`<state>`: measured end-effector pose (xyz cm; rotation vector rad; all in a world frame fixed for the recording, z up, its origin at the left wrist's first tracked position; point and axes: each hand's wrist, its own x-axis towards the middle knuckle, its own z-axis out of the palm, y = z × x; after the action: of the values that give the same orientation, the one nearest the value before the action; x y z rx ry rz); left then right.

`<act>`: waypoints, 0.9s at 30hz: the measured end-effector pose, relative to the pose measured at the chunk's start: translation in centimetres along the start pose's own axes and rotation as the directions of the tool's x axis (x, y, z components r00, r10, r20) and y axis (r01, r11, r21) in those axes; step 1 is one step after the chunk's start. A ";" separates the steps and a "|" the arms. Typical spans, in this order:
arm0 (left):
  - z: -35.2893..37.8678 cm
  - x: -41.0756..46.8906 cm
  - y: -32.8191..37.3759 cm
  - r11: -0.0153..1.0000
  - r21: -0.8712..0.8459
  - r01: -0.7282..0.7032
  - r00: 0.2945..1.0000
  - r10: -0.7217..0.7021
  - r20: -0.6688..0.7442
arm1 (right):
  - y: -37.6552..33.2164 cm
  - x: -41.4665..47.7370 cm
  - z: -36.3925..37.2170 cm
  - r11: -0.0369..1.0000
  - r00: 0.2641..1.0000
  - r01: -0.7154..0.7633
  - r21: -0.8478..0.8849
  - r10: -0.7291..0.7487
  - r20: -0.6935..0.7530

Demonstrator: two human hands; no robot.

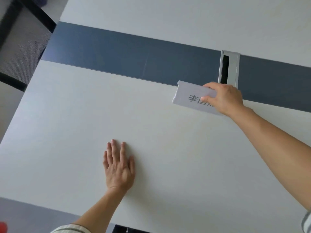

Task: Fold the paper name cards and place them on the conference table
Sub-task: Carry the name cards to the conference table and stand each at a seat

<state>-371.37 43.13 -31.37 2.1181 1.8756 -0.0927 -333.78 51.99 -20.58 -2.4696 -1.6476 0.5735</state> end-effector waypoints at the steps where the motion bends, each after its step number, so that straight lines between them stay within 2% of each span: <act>1: 0.0 0.0 0.0 1.000 0.005 -0.001 1.000 0.001 0.004 | 0.0 0.1 0.0 1.000 1.000 0.009 -0.002 -0.009 0.001; 8: 0.0 0.2 -0.1 1.000 0.016 -0.017 1.000 0.016 0.002 | -0.1 -0.2 0.0 0.998 0.998 0.053 -0.034 -0.054 -0.023; 15: 0.3 0.1 -0.3 0.999 0.003 -0.032 0.999 0.032 -0.012 | 0.4 -0.4 0.1 0.998 0.999 0.038 -0.047 -0.037 0.029; 18: 0.3 0.0 -0.3 0.999 0.001 -0.036 0.999 0.036 -0.019 | 0.7 -0.5 0.2 0.992 0.996 0.071 -0.106 -0.065 0.066; 21: 0.2 0.1 -0.4 0.999 0.004 -0.035 0.999 0.035 -0.005 | 0.6 -1.7 -0.2 0.985 0.996 0.083 -0.149 -0.087 -0.021; 24: 0.0 -0.1 -0.3 1.000 -0.011 -0.029 0.999 0.030 0.013 | -0.2 -4.9 -0.8 0.996 0.982 0.083 -0.020 -0.085 -0.168; 25: -0.2 -0.2 -0.3 0.999 -0.020 -0.033 0.999 0.033 0.021 | -0.5 -6.5 -0.9 0.996 0.983 0.068 0.066 -0.055 -0.175; 27: -1.0 -0.1 -0.4 0.999 -0.024 -0.042 0.997 0.044 0.070 | -1.0 -10.0 -0.6 0.965 0.996 -0.003 0.261 0.027 -0.088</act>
<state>-371.97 43.36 -30.44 2.1105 1.7821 -0.1337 -337.81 43.38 -17.27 -2.2848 -1.4201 0.6249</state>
